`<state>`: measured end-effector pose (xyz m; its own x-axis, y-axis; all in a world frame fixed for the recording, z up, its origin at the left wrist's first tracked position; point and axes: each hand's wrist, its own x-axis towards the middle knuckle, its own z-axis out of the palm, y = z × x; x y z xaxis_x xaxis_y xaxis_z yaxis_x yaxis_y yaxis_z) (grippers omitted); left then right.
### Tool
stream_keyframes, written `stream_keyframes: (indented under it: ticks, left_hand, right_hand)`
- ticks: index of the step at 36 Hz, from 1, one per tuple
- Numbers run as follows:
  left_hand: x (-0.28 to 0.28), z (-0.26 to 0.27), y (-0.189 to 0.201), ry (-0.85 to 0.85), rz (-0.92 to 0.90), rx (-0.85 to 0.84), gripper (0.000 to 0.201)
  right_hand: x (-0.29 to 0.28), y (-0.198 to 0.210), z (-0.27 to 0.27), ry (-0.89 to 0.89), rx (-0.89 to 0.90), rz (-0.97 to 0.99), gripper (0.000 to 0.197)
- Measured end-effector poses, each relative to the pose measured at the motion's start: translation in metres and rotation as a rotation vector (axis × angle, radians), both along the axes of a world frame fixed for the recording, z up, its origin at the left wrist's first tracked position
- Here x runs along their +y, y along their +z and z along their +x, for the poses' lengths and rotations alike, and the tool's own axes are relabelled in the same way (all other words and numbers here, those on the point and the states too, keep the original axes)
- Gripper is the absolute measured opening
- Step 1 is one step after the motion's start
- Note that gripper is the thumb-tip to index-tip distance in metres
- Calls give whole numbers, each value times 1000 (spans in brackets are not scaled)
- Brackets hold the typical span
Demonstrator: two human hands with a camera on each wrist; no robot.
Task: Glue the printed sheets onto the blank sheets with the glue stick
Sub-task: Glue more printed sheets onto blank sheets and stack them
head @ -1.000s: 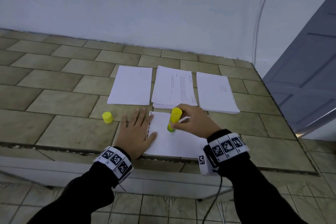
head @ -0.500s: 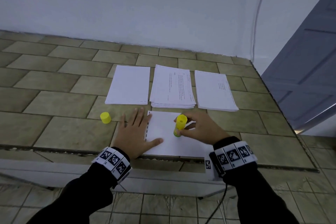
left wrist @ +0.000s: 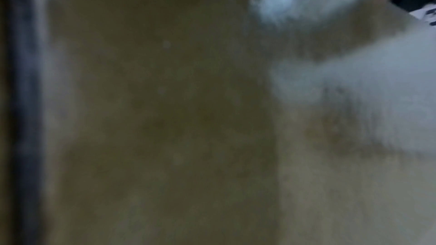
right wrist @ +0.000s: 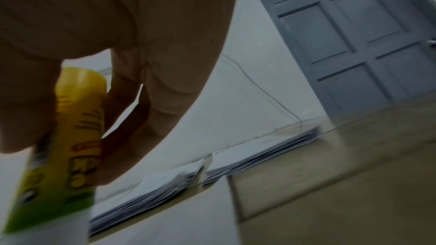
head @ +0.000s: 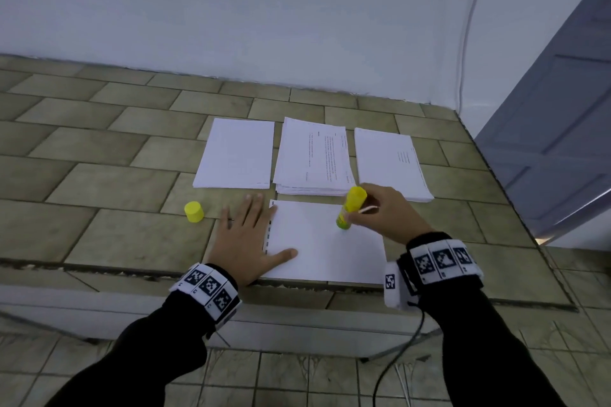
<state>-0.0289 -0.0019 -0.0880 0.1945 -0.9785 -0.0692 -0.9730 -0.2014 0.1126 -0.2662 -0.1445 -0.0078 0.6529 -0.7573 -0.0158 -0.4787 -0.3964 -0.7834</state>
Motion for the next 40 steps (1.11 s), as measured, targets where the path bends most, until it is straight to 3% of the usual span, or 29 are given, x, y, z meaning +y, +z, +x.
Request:
stream_keyframes:
  ticks: [4,11,21,24,29,36,40]
  left_hand:
    - [0,-1,1,3,0,-13,121]
    - [0,-1,-1,-1,-21,3,119]
    - [-1,-1,-1,0,4,2,121]
    - [-2,-2,-1,0,-1,12,121]
    - [-1,-1,-1,-1,4,5,122]
    - [-1,0,-1,-2,4,8,122]
    - [-1,0,-1,-2,15,7,122]
  right_hand:
    - [15,3,-34,24,20,45,23]
    - [32,4,-58,57,32,111,23]
    - [-2,3,-47,48,78,-56,24]
    - [-18,3,-38,-9,100,-109,15]
    - [-38,2,-22,-128,115,-132,18]
    - [-37,7,-27,-196,232,-223,34]
    - [-31,10,-43,-175,451,-277,34]
